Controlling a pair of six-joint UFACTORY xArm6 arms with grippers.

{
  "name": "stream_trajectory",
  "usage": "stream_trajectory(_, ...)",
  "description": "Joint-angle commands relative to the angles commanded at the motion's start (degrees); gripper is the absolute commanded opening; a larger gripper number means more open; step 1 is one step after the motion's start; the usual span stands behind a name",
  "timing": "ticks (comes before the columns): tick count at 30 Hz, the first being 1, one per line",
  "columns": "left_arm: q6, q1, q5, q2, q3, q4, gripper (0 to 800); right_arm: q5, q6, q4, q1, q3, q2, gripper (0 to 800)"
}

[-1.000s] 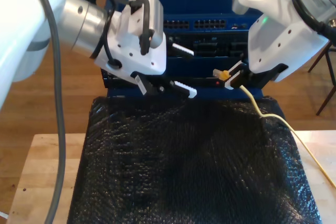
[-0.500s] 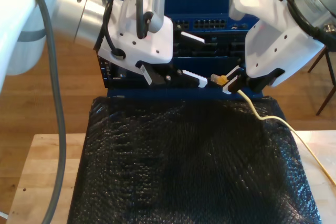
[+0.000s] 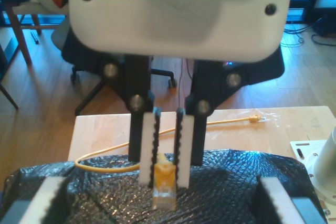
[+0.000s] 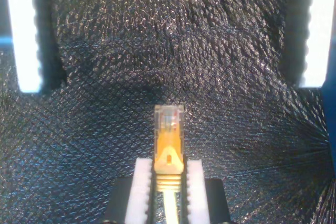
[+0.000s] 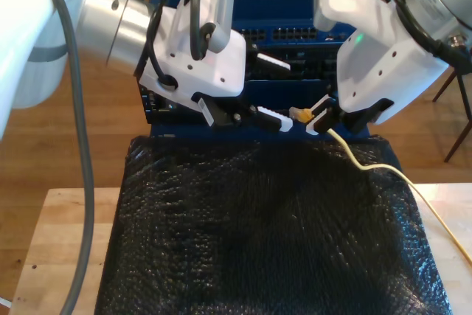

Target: Grab the cable and plug it in

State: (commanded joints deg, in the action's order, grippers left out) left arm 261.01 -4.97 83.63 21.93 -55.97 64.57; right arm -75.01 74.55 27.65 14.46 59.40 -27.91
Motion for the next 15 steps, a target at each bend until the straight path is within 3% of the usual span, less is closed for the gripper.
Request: stream_trajectory(15, -2.46, 0.00, 0.79, -0.09, 0.26, 0.00, 717, -0.44, 0.09, 2.64, 0.53, 0.00, 0.09, 2)
